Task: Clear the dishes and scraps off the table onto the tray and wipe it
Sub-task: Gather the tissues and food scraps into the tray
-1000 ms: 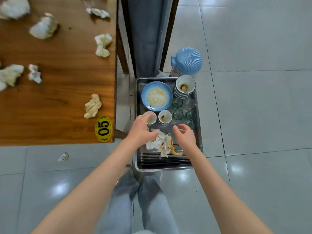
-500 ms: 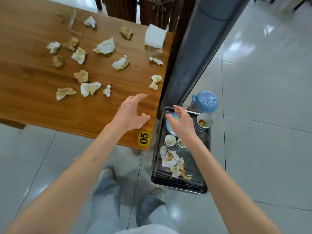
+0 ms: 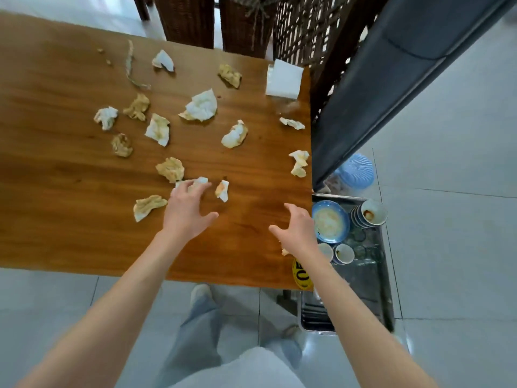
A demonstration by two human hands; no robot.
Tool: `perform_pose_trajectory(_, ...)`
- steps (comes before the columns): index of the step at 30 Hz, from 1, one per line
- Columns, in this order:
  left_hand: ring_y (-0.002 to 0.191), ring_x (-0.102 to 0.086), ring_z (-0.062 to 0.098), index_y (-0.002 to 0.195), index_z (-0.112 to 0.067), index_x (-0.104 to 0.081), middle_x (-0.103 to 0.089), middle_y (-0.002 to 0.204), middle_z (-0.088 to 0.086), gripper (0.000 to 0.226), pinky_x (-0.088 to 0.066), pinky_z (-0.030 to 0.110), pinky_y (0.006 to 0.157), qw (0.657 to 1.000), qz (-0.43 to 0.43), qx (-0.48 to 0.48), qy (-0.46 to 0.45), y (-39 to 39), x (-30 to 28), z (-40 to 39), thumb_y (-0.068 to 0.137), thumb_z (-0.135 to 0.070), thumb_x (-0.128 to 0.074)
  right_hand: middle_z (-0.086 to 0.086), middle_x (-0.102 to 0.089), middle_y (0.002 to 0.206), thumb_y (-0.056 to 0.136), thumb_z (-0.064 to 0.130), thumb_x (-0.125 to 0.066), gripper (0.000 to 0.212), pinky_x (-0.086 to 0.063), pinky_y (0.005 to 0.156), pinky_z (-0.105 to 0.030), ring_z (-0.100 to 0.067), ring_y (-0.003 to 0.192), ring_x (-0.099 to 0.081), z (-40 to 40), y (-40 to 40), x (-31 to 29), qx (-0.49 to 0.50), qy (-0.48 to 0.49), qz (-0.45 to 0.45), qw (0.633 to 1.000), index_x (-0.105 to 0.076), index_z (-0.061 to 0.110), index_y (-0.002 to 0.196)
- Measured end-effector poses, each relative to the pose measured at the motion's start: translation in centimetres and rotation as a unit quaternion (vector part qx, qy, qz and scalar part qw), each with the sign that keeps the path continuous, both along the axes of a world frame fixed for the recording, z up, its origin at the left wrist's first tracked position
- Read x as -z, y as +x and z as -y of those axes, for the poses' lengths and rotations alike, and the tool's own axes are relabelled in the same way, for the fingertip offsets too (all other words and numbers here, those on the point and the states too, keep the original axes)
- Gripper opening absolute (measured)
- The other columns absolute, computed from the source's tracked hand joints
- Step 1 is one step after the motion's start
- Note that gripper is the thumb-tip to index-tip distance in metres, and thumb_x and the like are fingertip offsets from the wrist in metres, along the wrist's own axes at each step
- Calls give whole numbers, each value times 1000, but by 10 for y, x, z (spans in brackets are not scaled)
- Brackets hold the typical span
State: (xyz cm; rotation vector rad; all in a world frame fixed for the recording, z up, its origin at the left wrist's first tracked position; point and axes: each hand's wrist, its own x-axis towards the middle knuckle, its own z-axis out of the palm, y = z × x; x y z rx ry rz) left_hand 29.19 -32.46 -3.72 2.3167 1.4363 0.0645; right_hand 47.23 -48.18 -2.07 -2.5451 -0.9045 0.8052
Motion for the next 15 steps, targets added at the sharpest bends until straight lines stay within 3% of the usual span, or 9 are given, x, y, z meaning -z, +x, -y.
perform_pose_trajectory(7, 132, -31, 33, 135, -38, -39, -33, 146, 8, 71, -38, 47, 100, 993, -94, 64, -28, -6, 20, -43, 73, -40, -75, -11, -29, 143, 78, 27, -73, 72, -39, 99, -48, -33, 131, -28, -17, -15, 15, 91, -137, 28, 986, -33, 22, 138)
perform_pose_trajectory(11, 124, -36, 31, 131, -32, -47, -40, 139, 9, 61, -43, 44, 95, 993, -81, 75, -46, -8, 23, -46, 77, -27, -75, -14, -31, 134, 80, 5, -66, 61, -44, 87, -36, -34, 124, -32, -19, -22, 21, 116, -158, 29, 980, -37, 17, 132)
perform_pose_trajectory(15, 109, -46, 26, 123, -25, -55, -49, 119, 8, 46, -47, 36, 85, 995, -40, 63, -61, -7, 24, -45, 81, -17, -71, -12, -39, 124, 80, -7, -58, 47, -37, 74, -27, -29, 114, -39, -22, -21, 29, 122, -133, 49, 982, -46, 16, 119)
